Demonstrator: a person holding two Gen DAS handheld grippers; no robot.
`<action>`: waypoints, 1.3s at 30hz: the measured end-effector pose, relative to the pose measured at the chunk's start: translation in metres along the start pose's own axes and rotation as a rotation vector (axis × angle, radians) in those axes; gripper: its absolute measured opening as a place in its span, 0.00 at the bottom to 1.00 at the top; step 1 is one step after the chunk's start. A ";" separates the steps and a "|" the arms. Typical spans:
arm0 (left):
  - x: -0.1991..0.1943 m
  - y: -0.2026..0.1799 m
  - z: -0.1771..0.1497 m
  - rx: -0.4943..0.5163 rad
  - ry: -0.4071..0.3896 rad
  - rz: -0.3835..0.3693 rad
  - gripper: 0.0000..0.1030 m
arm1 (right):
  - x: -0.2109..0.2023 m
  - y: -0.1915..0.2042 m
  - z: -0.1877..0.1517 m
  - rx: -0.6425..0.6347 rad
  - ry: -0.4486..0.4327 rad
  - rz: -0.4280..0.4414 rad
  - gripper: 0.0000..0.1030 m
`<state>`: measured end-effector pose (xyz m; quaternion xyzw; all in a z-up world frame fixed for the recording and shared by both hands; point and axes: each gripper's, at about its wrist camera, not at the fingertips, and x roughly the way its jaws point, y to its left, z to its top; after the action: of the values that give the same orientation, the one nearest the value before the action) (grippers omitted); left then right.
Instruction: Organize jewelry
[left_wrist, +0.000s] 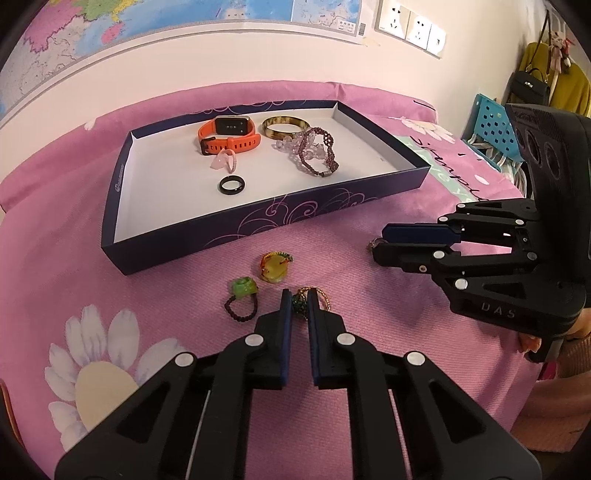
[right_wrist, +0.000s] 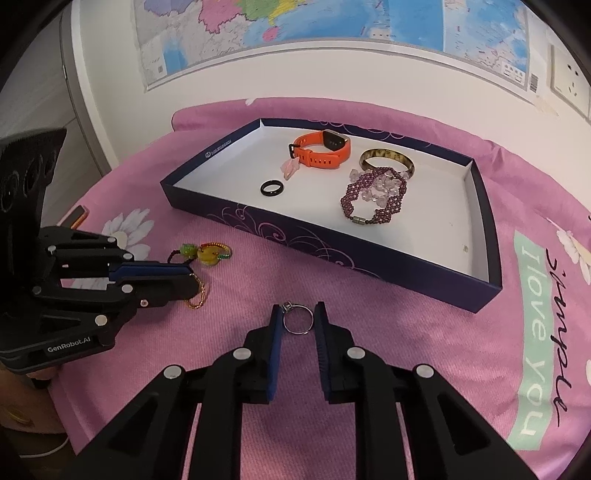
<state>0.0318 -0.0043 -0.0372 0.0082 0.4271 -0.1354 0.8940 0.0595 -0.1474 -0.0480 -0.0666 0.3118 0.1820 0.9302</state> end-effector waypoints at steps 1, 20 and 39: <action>-0.001 0.000 0.000 0.002 -0.002 -0.001 0.09 | -0.001 -0.002 0.000 0.013 -0.003 0.011 0.15; -0.001 -0.003 -0.001 0.022 -0.012 0.008 0.07 | -0.012 -0.008 -0.001 0.061 -0.043 0.063 0.15; -0.031 -0.001 0.020 0.019 -0.106 -0.009 0.07 | -0.026 -0.015 0.008 0.084 -0.103 0.081 0.15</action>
<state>0.0278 -0.0004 -0.0008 0.0073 0.3778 -0.1438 0.9146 0.0508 -0.1670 -0.0255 -0.0054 0.2734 0.2092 0.9389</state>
